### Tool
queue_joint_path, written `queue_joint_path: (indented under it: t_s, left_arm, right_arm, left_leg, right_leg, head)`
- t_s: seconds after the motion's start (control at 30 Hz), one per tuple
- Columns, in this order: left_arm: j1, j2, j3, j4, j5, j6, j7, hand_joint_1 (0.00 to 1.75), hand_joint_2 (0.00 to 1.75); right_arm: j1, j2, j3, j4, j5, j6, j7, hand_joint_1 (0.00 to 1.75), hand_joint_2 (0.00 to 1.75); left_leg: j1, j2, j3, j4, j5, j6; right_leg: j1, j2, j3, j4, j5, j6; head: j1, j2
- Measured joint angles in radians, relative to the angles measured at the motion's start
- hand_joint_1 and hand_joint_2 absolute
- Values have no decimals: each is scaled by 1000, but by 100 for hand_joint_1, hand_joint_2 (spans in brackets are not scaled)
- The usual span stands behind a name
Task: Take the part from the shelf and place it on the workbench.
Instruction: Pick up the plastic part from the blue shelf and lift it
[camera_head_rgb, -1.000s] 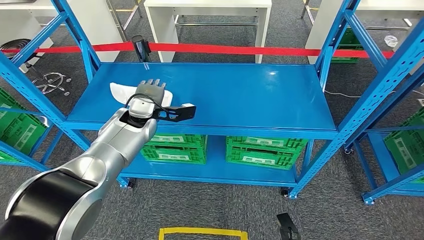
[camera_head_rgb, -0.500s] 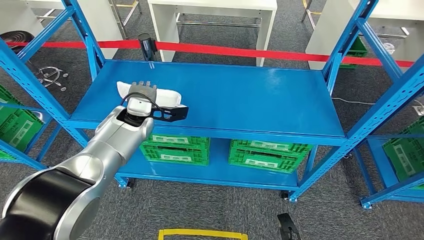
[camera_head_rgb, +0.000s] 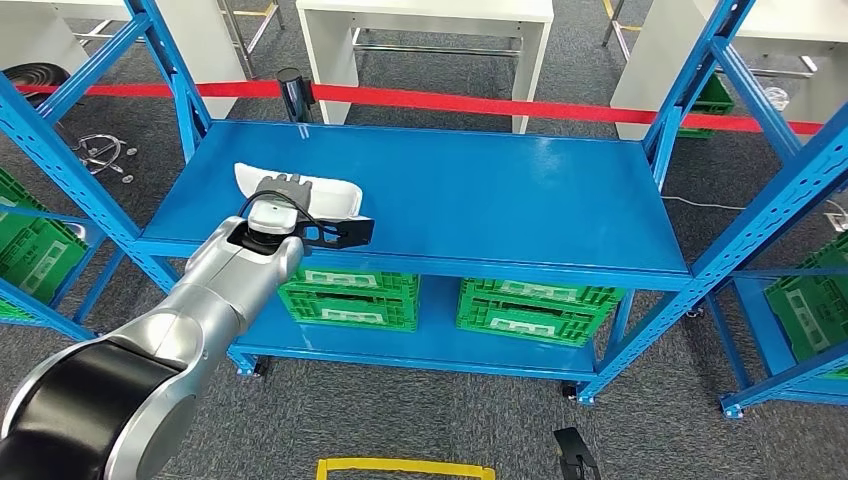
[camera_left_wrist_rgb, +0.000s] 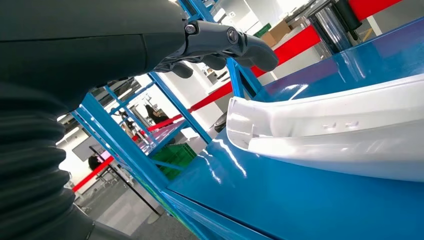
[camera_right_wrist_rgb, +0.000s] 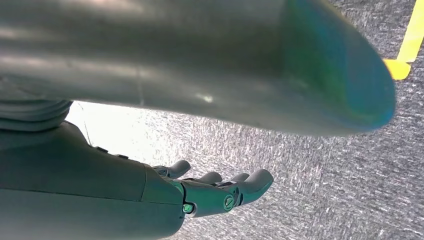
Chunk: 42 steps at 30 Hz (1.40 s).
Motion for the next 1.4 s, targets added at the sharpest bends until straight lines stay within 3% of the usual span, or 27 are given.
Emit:
queue_joint_path:
  t_s: [1.4]
  left_arm:
    - [8,-1,1,4,-44,-29,-18,0,0]
  right_arm:
    - [0,0,-6,0,6,3,-13,0,0]
  left_leg:
    - [0,0,0,0,0,0]
  right_leg:
    - [-1,0,0,0,-1,1]
  head:
    - [0,0]
